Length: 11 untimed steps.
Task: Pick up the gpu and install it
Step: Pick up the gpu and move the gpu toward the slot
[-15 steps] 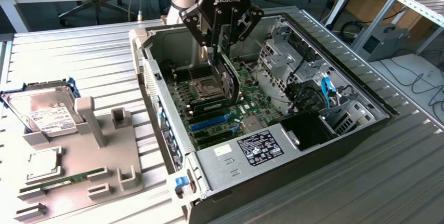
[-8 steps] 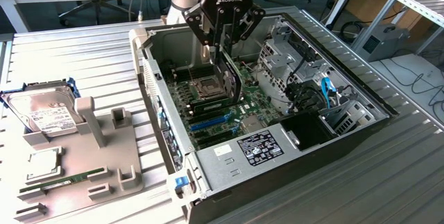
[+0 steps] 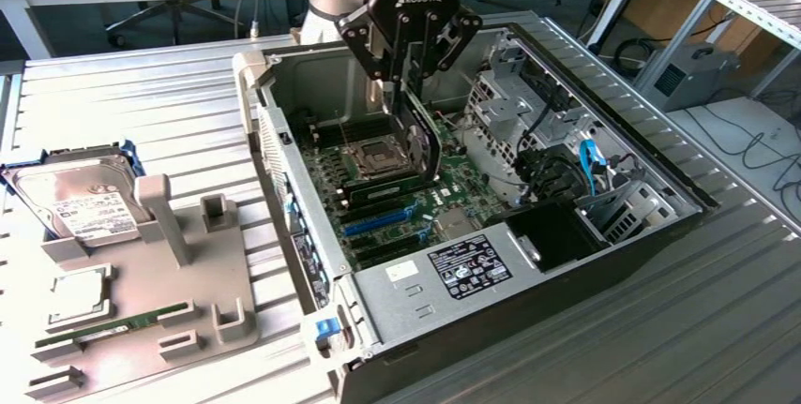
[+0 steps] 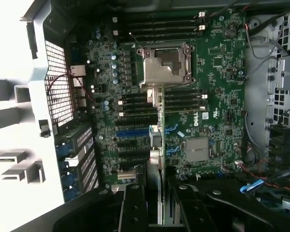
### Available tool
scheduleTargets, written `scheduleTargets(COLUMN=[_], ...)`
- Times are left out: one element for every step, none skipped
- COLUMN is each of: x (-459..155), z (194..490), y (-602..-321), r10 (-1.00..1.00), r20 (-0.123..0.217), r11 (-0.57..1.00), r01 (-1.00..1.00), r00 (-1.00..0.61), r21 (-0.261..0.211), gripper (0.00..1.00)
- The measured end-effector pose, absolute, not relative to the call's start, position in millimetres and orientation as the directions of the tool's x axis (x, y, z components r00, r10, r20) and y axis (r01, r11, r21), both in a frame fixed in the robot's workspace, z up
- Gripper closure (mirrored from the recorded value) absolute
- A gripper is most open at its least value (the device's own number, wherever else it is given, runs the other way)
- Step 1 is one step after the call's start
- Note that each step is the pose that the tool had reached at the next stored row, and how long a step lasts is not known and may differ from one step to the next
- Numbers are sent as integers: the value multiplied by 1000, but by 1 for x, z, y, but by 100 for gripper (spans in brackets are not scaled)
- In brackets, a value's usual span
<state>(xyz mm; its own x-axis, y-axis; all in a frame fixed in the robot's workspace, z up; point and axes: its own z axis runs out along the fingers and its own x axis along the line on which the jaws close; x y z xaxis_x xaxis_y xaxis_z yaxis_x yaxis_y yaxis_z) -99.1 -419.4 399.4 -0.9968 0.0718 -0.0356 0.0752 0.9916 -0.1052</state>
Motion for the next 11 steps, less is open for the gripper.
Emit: scheduleTargets(x=[-98, -97, -97, -96, -95, -95, -94, -93, -93, -92, -89], z=[399, 399, 399, 399, 398, 398, 398, 398, 398, 397, 397], y=[-419, -419, -418, -418, -418, -417, -417, -416, -416, -416, -414], r10=[72, 72, 72, 72, 72, 72, 72, 72, 72, 72, 72], r20=[-36, -36, -36, -36, -36, -36, -36, -36, -36, -36, -36], r11=[992, 992, 991, 991, 991, 991, 991, 991, 991, 991, 991], r01=[75, 75, 75, 75, 75, 75, 75, 75, 75, 75, 75], r00=[-997, -997, -997, -997, -997, -997, -997, -997, -997, -997, -997], r21=[-106, -106, -106, -107, -107, -108, -108, -108, -108, -109, -110], gripper=[73, 73, 73, 73, 73, 73, 73, 73, 73, 73, 73])
